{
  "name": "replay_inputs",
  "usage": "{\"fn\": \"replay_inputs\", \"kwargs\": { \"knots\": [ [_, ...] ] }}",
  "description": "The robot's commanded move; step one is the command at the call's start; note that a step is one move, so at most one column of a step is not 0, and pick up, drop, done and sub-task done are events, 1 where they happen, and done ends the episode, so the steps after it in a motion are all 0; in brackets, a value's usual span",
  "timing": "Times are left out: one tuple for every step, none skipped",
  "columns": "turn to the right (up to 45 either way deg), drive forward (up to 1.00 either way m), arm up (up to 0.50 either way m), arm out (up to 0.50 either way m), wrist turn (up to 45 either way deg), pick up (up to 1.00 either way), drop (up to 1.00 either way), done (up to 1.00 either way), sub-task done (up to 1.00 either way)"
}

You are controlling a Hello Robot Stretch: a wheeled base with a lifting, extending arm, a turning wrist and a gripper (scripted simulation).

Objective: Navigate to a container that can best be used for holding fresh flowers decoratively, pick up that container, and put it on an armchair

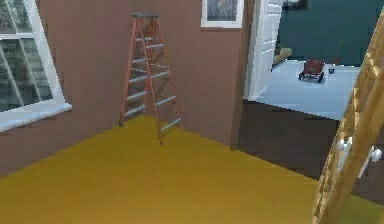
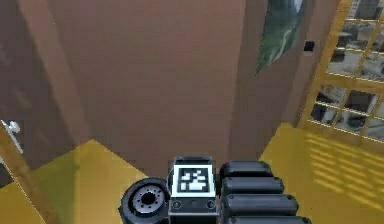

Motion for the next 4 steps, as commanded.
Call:
{"fn": "replay_inputs", "kwargs": {
  "knots": [
    [0.0, 1.00, 0.00, 0.00, 0.0, 0.00, 0.00, 0.00, 0.00],
    [-12.0, 0.00, 0.00, 0.00, 0.0, 0.00, 0.00, 0.00, 0.00],
    [-3.0, 0.00, 0.00, 0.00, 0.0, 0.00, 0.00, 0.00, 0.00],
    [0.0, 0.15, 0.00, 0.00, 0.0, 0.00, 0.00, 0.00, 0.00]
  ]
}}
